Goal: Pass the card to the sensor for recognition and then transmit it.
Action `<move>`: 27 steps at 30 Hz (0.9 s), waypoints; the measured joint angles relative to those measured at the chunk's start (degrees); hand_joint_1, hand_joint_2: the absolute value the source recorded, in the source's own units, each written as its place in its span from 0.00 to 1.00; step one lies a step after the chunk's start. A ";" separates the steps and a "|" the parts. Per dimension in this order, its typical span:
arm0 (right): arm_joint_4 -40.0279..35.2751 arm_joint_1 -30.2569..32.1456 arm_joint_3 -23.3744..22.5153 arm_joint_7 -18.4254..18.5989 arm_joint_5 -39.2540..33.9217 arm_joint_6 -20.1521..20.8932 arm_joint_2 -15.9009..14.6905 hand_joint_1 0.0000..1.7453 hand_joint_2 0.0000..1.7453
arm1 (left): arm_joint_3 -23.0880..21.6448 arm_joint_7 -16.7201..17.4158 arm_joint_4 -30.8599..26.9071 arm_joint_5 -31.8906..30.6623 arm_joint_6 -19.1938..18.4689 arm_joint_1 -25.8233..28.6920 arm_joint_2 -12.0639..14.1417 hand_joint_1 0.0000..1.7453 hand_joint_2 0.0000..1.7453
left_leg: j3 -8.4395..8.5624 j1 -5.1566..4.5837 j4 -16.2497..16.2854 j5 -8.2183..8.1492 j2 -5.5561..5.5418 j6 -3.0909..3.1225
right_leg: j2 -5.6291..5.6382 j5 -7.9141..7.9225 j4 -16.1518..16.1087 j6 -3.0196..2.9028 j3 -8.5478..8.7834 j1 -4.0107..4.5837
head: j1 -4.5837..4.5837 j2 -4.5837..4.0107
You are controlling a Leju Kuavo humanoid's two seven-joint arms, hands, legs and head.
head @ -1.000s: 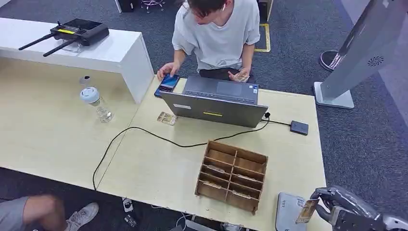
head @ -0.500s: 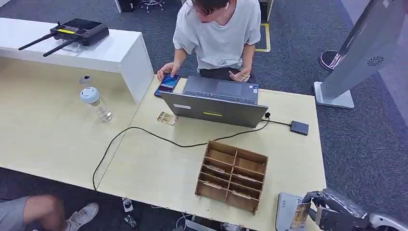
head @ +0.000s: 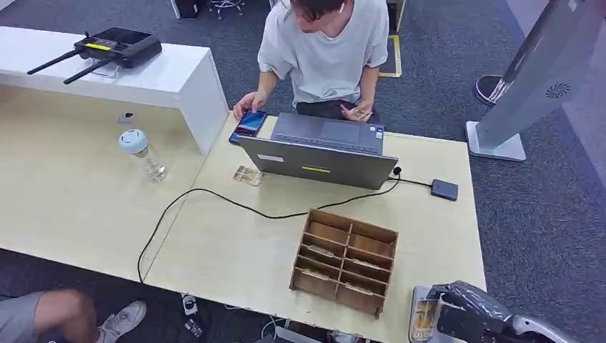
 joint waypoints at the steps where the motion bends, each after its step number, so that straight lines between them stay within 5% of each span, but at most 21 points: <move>1: 0.22 -0.22 0.26 0.63 0.29 -0.35 0.22 1.00 1.00 | -0.15 0.00 0.05 0.09 0.11 -0.05 0.00 0.00 0.00 | 0.00 0.00 0.00 0.00 -0.01 0.00 | -0.01 0.00 0.00 0.00 0.00 0.00 | 0.00 0.00; 11: 1.86 -1.43 2.91 5.07 4.33 -4.31 2.12 1.00 1.00 | -1.40 0.33 0.79 1.20 0.94 -0.43 0.00 0.00 0.00 | 0.01 0.00 0.00 0.00 0.01 0.00 | 0.01 0.00 0.00 0.00 0.00 0.00 | 0.00 0.00; 27: 2.67 -1.90 3.28 5.29 4.88 -5.33 3.04 1.00 1.00 | -2.01 0.85 0.81 1.62 1.16 -0.43 0.02 0.00 0.00 | 0.01 0.00 0.00 0.00 0.01 0.00 | 0.01 0.00 0.00 0.00 0.01 0.00 | 0.00 0.00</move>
